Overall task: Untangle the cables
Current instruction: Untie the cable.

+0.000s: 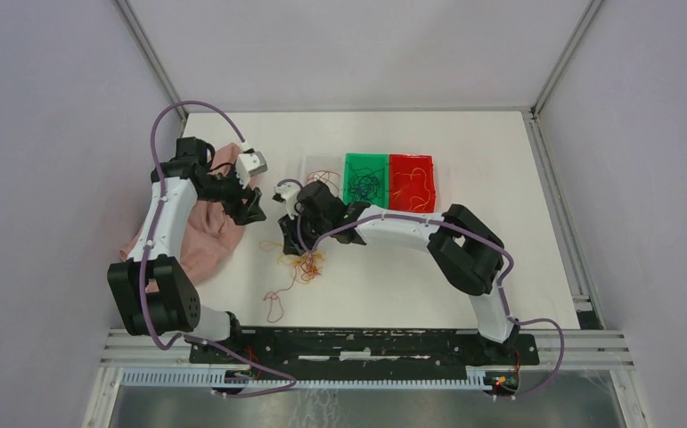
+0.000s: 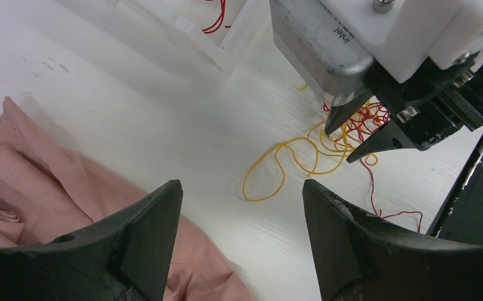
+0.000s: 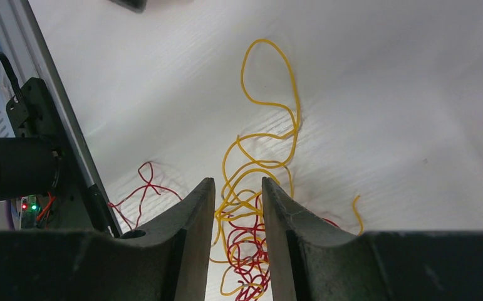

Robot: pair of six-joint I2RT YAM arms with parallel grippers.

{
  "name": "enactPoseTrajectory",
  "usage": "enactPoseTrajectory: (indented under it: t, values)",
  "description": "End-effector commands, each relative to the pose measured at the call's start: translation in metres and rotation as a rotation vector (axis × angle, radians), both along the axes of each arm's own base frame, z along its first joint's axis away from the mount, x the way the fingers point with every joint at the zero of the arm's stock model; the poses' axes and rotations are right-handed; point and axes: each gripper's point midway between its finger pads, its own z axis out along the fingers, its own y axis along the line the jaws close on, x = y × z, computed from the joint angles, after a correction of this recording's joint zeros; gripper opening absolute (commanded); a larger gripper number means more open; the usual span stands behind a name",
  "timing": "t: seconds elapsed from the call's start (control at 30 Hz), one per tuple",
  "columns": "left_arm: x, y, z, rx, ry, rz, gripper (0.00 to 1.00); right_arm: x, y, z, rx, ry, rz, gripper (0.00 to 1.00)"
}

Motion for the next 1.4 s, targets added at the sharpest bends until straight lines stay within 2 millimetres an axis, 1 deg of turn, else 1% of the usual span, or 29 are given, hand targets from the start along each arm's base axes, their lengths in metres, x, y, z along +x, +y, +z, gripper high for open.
enactPoseTrajectory:
  t: [0.0, 0.07, 0.1, 0.2, 0.27, 0.33, 0.4, 0.47, 0.57, 0.7, 0.77, 0.83, 0.93, 1.03, 1.1, 1.2, 1.33, 1.37]
  values:
    - [-0.001, -0.006, 0.016, -0.025, -0.076, -0.047, 0.77, 0.006, 0.008, 0.008, 0.023, -0.005, 0.027, 0.4]
    - [0.0, -0.005, 0.017, -0.024, -0.082, -0.048, 0.77, 0.003, 0.009, 0.003, 0.023, 0.019, 0.043, 0.4]
    - [0.0, -0.006, 0.018, -0.025, -0.085, -0.049, 0.77, 0.001, 0.009, -0.003, 0.017, 0.033, 0.048, 0.4]
    - [0.001, -0.006, 0.019, -0.027, -0.086, -0.046, 0.77, -0.004, 0.011, -0.01, 0.019, 0.064, 0.076, 0.37]
    - [0.0, -0.006, 0.02, -0.026, -0.086, -0.049, 0.77, -0.006, 0.012, -0.011, 0.026, 0.07, 0.081, 0.28]
    - [-0.002, -0.006, 0.021, -0.022, -0.089, -0.052, 0.77, -0.005, 0.013, -0.004, 0.052, 0.065, 0.08, 0.19]
    - [-0.002, -0.005, 0.022, -0.019, -0.091, -0.054, 0.77, -0.002, 0.012, 0.008, 0.089, 0.053, 0.067, 0.1]
    - [-0.005, -0.006, 0.022, -0.018, -0.089, -0.066, 0.77, 0.003, 0.011, 0.027, 0.146, 0.038, 0.046, 0.05]
    - [-0.013, -0.009, 0.022, -0.023, -0.085, -0.1, 0.77, 0.007, 0.008, 0.058, 0.231, 0.036, 0.026, 0.05]
    - [-0.034, -0.014, 0.016, -0.037, -0.049, -0.165, 0.76, 0.004, 0.002, 0.11, 0.4, 0.036, 0.028, 0.05]
    - [-0.046, -0.018, 0.014, -0.058, -0.032, -0.199, 0.75, 0.002, -0.003, 0.128, 0.473, 0.048, 0.021, 0.05]
    - [-0.056, -0.024, 0.017, -0.089, -0.042, -0.23, 0.74, -0.002, -0.009, 0.143, 0.54, 0.059, 0.021, 0.04]
    - [-0.065, -0.033, 0.024, -0.128, -0.113, -0.274, 0.73, -0.009, -0.014, 0.161, 0.62, 0.071, 0.033, 0.04]
    - [-0.067, -0.041, 0.032, -0.152, -0.176, -0.291, 0.71, -0.014, -0.016, 0.172, 0.665, 0.084, 0.038, 0.04]
    - [-0.067, -0.044, 0.032, -0.147, -0.214, -0.307, 0.69, -0.015, -0.016, 0.177, 0.686, 0.095, 0.039, 0.04]
    - [-0.059, -0.046, 0.039, -0.161, -0.267, -0.279, 0.66, -0.019, -0.016, 0.184, 0.722, 0.111, 0.06, 0.04]
    - [-0.064, -0.056, 0.054, -0.233, -0.286, -0.289, 0.66, -0.023, -0.015, 0.19, 0.762, 0.141, 0.075, 0.04]
    - [-0.066, -0.059, 0.055, -0.244, -0.286, -0.296, 0.66, -0.024, -0.015, 0.196, 0.786, 0.141, 0.088, 0.04]
